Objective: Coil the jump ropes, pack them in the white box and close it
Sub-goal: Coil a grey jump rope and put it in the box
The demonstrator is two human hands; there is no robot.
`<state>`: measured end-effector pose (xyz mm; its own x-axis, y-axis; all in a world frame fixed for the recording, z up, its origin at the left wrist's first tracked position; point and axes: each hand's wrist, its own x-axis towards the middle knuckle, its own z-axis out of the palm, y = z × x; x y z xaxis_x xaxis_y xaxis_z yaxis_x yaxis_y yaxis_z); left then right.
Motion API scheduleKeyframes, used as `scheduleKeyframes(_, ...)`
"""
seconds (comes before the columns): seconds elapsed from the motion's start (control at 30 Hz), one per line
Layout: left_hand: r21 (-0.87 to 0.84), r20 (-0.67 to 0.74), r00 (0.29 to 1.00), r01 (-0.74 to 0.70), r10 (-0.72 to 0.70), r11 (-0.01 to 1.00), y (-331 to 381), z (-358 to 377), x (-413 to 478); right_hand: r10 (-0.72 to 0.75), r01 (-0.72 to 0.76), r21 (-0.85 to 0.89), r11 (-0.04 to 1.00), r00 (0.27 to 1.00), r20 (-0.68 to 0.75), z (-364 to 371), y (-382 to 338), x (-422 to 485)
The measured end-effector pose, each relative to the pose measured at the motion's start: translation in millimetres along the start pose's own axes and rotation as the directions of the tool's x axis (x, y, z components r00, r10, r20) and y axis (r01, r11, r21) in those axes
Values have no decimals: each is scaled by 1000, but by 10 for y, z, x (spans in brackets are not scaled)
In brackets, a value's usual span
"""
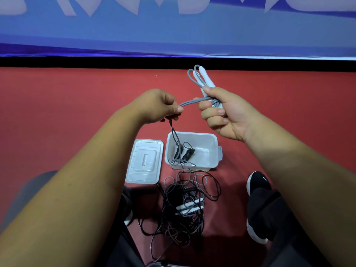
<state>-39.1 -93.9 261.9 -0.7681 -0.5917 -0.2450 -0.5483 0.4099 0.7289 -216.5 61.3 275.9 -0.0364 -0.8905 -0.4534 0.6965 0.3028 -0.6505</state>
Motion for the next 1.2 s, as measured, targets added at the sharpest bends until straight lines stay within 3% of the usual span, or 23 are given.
scheduleKeyframes(0.23, -87, -64, 998, 18, -23, 996, -10, 32, 22, 201, -191, -115, 975, 975, 90, -18, 40, -55)
scheduleKeyframes(0.43, -273, -32, 999, 6, -15, 962, 87, 87, -41, 346, -298, -218, 929, 910, 230, -35, 145, -91)
scheduleKeyframes(0.6, -349, 3, 997, -66, 71, 935, 156, 54, -125, 437, -384, -209, 899, 773, 460, -102, 228, -53)
scheduleKeyframes(0.7, -410, 48, 987, -119, 152, 904, 128, 12, -119, 488, -437, -227, 870, 706, 514, -115, 255, -42)
scheduleKeyframes(0.87, -472, 121, 973, -117, 196, 874, 132, -47, -84, 587, -466, -366, 806, 713, 384, -115, 294, -38)
scheduleKeyframes(1.1, -333, 139, 963, -174, 230, 927, 211, -92, -107, 638, -464, -557, 688, 753, 161, -142, 310, -17)
scheduleKeyframes(1.2, -232, 151, 969, -158, 196, 960, 296, -72, -148, 614, -482, -560, 673, 787, 60, -171, 369, 27)
